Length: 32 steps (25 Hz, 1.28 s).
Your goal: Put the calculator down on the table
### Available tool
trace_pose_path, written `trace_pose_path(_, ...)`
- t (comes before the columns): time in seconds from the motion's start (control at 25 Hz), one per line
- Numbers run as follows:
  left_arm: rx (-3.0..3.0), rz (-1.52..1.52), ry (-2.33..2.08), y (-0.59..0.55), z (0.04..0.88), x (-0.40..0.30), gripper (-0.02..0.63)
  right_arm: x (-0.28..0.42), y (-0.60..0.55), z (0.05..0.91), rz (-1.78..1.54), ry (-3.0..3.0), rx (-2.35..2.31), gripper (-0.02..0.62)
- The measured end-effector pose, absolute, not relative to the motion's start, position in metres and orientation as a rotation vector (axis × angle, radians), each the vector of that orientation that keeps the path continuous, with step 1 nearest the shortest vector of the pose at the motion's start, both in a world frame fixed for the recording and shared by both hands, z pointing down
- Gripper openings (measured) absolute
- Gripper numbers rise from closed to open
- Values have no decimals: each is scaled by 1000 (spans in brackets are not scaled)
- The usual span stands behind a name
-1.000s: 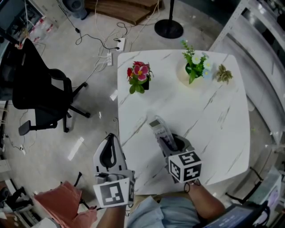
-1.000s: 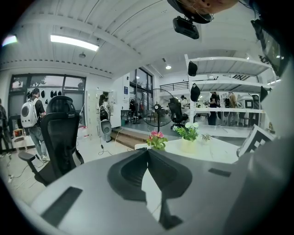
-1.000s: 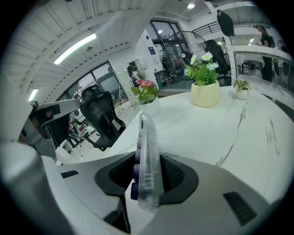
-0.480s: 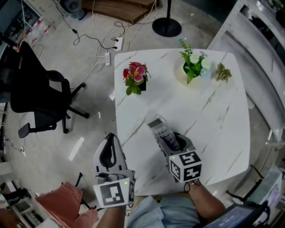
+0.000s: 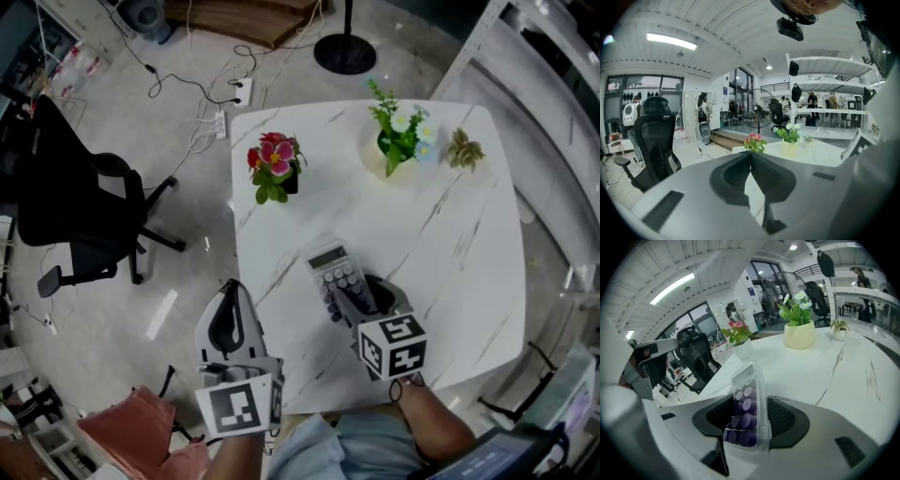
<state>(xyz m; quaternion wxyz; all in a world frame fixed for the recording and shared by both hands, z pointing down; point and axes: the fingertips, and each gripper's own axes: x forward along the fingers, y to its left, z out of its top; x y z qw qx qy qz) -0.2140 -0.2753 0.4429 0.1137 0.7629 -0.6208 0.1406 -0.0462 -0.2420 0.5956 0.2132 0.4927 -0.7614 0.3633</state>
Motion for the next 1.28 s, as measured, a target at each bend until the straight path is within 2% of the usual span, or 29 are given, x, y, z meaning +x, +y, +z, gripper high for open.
trace_pose_path(0.44,2260,397,-1811,-277,436,-200,8,-34,-245,598,1019,-2120,1376,247)
trace_pose_path(0.76,2331,298,-1854,-266,388,-182,8,-28,-253,526,834,-2242,1423,238)
trace_pose_path(1.04,2396,145,-1915,-248,320,-165,8,-15,-257,413,538,-2415,1545,184)
trace_pose_path(1.16,2463,36,-1931,-242,288,-156,8,-7,-257,362,389,-2477,1605,139)
trace_pose_path(1.28,2503,-32,-1935,-232,258,-149,8,1,-248,317,252,-2514,1661,67)
